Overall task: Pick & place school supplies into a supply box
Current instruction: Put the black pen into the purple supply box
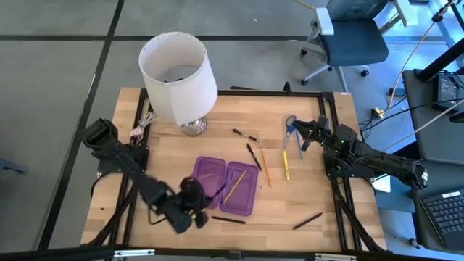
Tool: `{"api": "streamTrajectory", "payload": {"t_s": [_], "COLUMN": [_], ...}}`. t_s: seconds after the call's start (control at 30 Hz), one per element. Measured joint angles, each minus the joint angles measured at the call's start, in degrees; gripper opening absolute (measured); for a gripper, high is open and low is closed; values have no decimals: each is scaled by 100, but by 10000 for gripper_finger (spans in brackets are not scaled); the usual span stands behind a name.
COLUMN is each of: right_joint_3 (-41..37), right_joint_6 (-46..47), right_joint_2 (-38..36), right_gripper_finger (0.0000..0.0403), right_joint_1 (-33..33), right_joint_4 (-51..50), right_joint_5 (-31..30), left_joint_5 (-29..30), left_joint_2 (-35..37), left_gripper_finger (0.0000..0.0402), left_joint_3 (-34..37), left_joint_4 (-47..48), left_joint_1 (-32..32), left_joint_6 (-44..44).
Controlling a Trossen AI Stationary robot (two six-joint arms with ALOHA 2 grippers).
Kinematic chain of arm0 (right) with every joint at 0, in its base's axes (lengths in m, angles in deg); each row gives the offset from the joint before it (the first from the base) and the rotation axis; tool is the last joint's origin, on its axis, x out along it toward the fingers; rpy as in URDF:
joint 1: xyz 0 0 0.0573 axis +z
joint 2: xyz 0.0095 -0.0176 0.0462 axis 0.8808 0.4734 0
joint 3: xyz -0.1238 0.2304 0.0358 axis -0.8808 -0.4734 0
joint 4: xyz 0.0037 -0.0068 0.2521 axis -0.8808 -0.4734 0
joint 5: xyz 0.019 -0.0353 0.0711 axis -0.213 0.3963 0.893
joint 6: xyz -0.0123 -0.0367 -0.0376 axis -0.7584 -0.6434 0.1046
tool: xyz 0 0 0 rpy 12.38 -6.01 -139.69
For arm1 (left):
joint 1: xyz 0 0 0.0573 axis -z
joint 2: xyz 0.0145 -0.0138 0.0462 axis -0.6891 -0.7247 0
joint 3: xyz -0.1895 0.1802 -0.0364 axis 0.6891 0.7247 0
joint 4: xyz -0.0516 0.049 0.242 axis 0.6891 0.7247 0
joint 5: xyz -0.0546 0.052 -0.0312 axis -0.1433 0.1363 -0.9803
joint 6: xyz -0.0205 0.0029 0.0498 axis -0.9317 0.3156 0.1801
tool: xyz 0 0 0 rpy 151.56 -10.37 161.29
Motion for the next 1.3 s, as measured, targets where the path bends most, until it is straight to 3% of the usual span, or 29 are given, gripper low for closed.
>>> {"api": "streamTrajectory", "payload": {"t_s": [0.17,0.37,0.53,0.73,0.83,1.0,1.3], "right_joint_3": [0,-2,-1,36,383,1414,2755], "right_joint_6": [47,1127,1218,1104,1200,1351,2299], "right_joint_2": [0,0,0,-2,47,507,2101], "right_gripper_finger": [62,62,62,62,62,62,62], "right_joint_1": [0,2,2,10,69,272,688], "right_joint_4": [-1,2,22,673,7,-1970,-4197], "right_joint_5": [21,275,300,1416,1404,694,446], "left_joint_5": [-467,-1079,-1688,-2553,-2829,-3010,-3139], "left_joint_2": [-5,-336,-892,-1494,-1698,-1833,-1832], "left_gripper_finger": [32,28,32,33,33,33,33], "left_joint_3": [0,-2,-2,-2,-2,-2,-2], "left_joint_4": [-806,-1117,-1528,-1901,-1989,-2079,-2531], "left_joint_1": [-806,-1490,-1783,-2032,-2157,-2320,-2502], "left_joint_6": [776,671,660,501,276,-26,183]}}
